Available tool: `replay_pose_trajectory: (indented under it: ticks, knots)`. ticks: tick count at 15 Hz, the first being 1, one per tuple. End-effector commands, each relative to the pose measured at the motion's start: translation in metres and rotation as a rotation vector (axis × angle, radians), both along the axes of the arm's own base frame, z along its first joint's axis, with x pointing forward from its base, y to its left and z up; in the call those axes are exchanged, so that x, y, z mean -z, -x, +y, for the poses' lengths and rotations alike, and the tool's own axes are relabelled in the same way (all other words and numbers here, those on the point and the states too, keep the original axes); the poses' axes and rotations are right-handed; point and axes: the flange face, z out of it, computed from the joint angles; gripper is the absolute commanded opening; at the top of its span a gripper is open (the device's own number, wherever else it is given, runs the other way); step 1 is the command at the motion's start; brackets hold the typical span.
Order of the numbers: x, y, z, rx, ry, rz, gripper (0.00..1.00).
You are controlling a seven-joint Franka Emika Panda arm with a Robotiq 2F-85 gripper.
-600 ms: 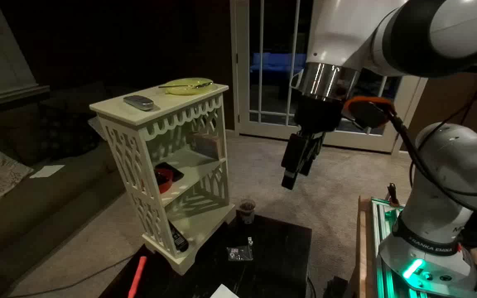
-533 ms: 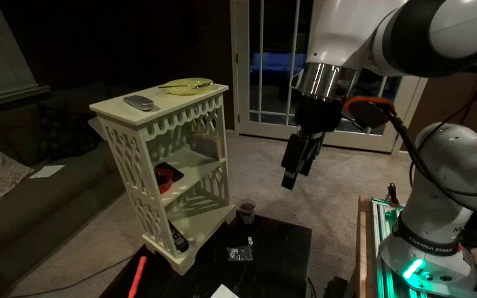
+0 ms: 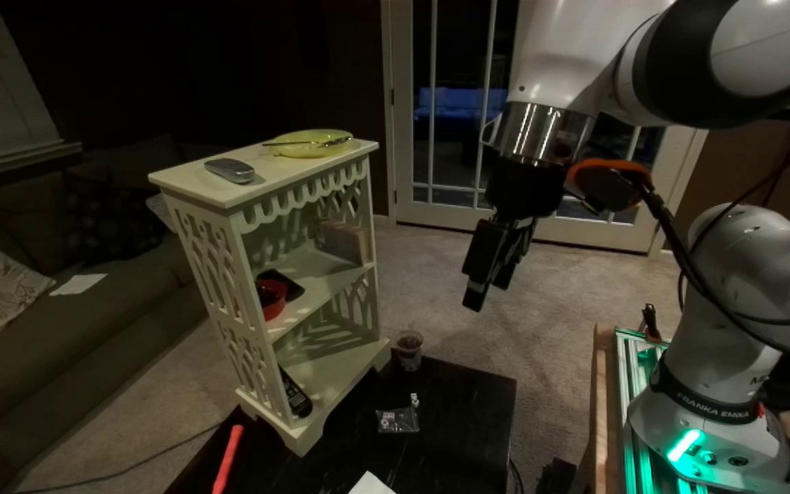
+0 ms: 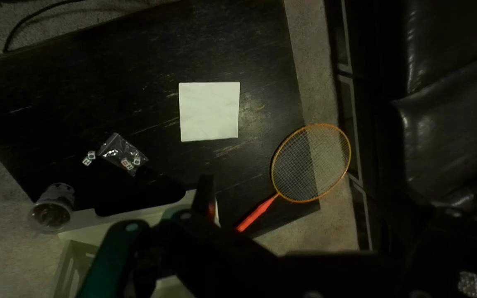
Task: Put the yellow bowl in the top shelf
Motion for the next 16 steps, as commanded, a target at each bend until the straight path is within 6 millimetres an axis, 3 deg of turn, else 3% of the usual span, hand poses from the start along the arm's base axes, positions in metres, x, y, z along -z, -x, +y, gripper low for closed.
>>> replay_pose_trajectory:
  ticks: [1, 4, 9, 10, 11, 14, 16]
  knots:
    - [-0.043, -0.022, 0.0, 0.17, -0.038, -0.093, 1.0]
    - [-0.103, -0.046, -0.016, 0.313, -0.069, -0.194, 1.0]
    - [-0.189, -0.078, -0.064, 0.563, -0.045, -0.354, 1.0]
    - [-0.166, -0.062, -0.057, 0.479, -0.058, -0.321, 1.0]
    - [-0.174, -0.065, -0.063, 0.495, -0.058, -0.333, 1.0]
    - [-0.166, -0.066, -0.059, 0.48, -0.058, -0.316, 1.0]
    - [-0.159, -0.087, -0.062, 0.623, -0.021, -0.351, 1.0]
